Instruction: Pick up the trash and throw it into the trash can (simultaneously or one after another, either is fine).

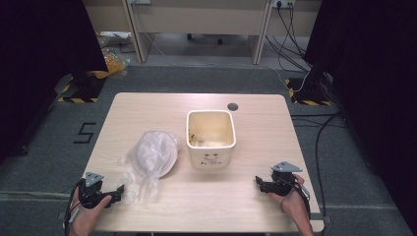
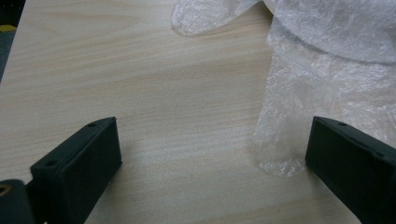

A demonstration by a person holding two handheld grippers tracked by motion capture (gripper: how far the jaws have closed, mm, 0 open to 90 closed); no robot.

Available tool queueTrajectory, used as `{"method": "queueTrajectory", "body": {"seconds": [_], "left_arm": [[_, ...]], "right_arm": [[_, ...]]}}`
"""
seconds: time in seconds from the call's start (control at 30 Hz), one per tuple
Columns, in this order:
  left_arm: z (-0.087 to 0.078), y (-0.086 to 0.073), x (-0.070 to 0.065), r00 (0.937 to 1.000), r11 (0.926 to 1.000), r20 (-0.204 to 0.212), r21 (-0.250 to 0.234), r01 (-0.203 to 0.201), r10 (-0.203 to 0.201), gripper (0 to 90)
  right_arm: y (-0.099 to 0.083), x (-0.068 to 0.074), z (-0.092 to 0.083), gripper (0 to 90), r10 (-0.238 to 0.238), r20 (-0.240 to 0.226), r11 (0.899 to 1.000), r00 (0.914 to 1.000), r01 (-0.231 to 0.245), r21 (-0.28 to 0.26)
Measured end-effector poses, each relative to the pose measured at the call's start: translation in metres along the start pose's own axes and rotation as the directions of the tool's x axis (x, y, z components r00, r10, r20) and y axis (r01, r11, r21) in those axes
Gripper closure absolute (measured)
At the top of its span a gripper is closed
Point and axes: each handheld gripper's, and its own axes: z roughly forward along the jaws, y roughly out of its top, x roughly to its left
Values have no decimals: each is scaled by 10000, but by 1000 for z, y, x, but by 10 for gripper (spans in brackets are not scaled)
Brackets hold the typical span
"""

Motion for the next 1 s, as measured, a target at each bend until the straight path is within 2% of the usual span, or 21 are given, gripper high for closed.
{"method": "queueTrajectory", "body": {"seconds": [0.37, 0.47, 0.5, 0.53, 0.57, 0.6, 0.63, 0.67, 0.7, 0.73, 0.8, 0.87, 1.0], "left_arm": [[0, 0, 0, 10000, 10000, 13, -22, 48, -48, 26], [-1, 0, 0, 10000, 10000, 18, -78, 40, -40, 42], [-2, 0, 1, 10000, 9999, 50, -114, 19, -19, 108], [-4, 0, 2, 10000, 9997, 31, -242, 83, -82, 108], [-6, 0, 4, 10000, 9996, 46, -270, 90, -89, 186], [-9, 1, 5, 9999, 9995, 30, -298, 110, -109, 200], [-12, 2, 6, 9997, 9990, -50, -395, 222, -225, 152], [-15, 3, 6, 9998, 9986, -50, -484, 210, -213, 152], [-17, 5, 4, 9998, 9983, -1, -546, 208, -208, 149], [-19, 7, 3, 9998, 9981, 54, -593, 176, -173, 149], [-23, 10, -2, 9996, 9974, 257, -713, 130, -112, 155], [-25, 14, -7, 9988, 9968, 498, -800, 63, -23, 151], [-25, 20, -23, 9933, 9966, 1137, -812, -121, 213, 150]], "right_arm": [[0, 0, 0, 205, -16, -26, 10000, 10000, 16, -1], [0, -1, 0, 234, 26, -147, 10000, 9999, -27, -64], [1, -3, 0, 248, 113, -306, 9998, 9995, -117, -138], [1, -3, 0, 248, 113, -306, 9998, 9995, -117, -138], [1, -3, -1, 255, 188, -383, 9997, 9991, -195, -164], [2, -2, -2, 255, 238, -398, 9995, 9989, -246, -189], [7, 0, -8, 258, 70, -408, 9992, 9991, -85, -385], [7, 0, -8, 258, 70, -408, 9992, 9991, -85, -385], [14, 5, -16, 259, -59, -488, 9976, 9988, 26, -689], [14, 5, -16, 259, -59, -488, 9976, 9988, 26, -689], [23, 11, -25, 259, -349, -561, 9946, 9978, 291, -994], [39, 24, -42, 259, -527, -821, 9891, 9952, 407, -1418], [55, 37, -56, 259, -783, -1220, 9791, 9894, 533, -1962]]}}
